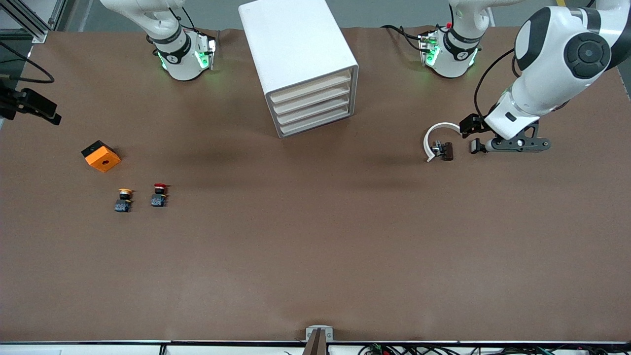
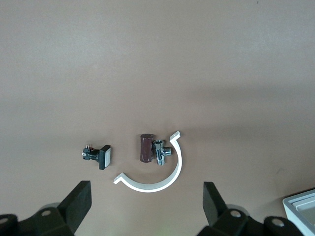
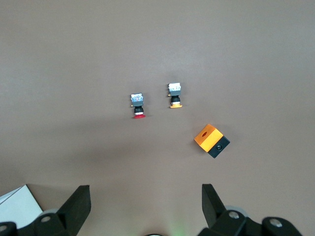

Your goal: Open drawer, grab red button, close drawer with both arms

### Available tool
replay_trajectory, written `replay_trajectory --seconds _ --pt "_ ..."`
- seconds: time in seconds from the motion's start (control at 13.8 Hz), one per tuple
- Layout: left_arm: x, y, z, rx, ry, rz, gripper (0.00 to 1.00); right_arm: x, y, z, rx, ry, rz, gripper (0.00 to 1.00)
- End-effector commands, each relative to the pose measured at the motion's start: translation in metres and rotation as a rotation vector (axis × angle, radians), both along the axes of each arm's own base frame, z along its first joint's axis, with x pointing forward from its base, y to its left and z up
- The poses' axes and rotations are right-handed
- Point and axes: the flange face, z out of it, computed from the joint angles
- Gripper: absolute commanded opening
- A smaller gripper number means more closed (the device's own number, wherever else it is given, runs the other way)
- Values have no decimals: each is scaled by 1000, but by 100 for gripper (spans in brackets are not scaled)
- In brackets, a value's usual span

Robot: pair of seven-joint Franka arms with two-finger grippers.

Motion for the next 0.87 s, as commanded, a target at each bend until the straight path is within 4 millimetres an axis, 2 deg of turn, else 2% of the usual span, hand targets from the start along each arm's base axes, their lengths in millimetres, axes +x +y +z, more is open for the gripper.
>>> replay_trajectory --seconds 0.0,0.22,0.51,0.58,0.8 --pt "-6 6 14 -34 -23 -1 100 -5 3 -4 14 5 9 100" --pt "-5 9 33 -36 -32 5 100 -7 6 0 47 -10 10 100" --pt "-4 11 79 -26 -20 1 100 -12 1 9 62 -36 -16 100" --pt "-5 12 99 -26 -18 3 100 -13 2 12 64 -43 -16 100" --pt "-11 18 132 -25 -12 9 100 -14 7 16 67 -61 -6 100"
